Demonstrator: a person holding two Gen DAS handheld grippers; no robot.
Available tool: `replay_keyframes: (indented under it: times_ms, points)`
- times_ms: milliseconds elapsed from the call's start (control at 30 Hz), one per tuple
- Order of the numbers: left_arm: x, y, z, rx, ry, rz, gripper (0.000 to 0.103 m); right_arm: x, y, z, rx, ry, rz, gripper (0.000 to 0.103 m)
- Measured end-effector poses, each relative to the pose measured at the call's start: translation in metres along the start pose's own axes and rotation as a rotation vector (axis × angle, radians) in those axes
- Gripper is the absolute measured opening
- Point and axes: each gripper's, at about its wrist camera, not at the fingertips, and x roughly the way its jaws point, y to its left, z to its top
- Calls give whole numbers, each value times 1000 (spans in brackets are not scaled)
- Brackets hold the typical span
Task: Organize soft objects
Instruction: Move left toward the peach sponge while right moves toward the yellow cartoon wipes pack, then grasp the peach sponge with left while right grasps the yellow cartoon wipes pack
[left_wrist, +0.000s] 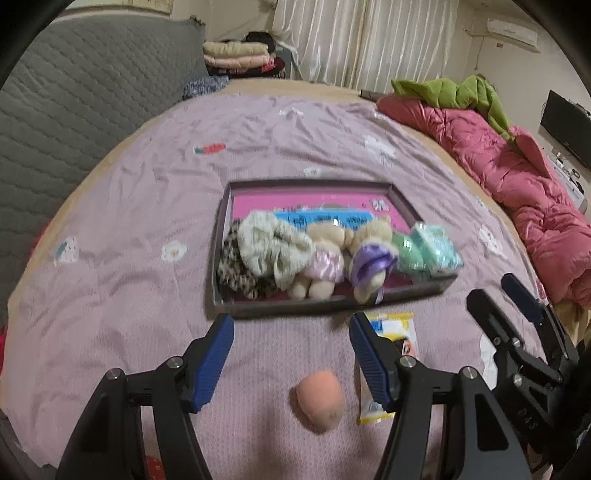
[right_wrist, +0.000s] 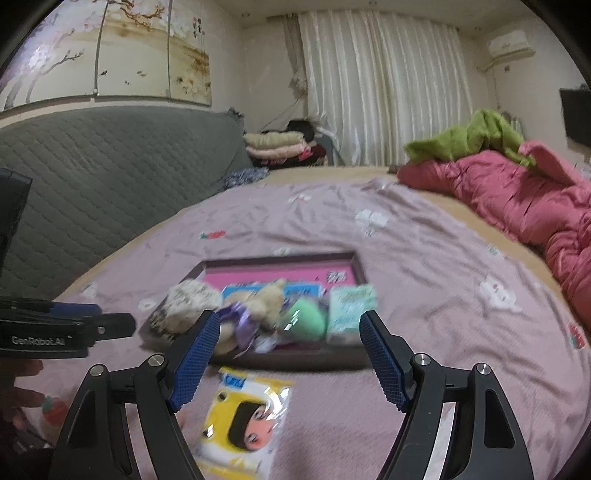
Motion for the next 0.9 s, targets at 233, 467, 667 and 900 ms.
replay_keyframes:
  times_ms: [233, 467, 667, 900]
  points:
    - [18, -7, -23, 21, 114, -24, 65, 21, 11, -31, -8, 199, 25, 79]
    - [39, -11, -43, 31, 217, -33, 65, 38, 12, -51, -50, 311, 26, 79]
    - [53, -9, -48, 17, 267, -62, 65, 47, 14, -61, -62, 362, 60, 79]
    - [73, -7, -49, 23, 319, -71, 65, 64, 18, -70, -68, 412, 96, 79]
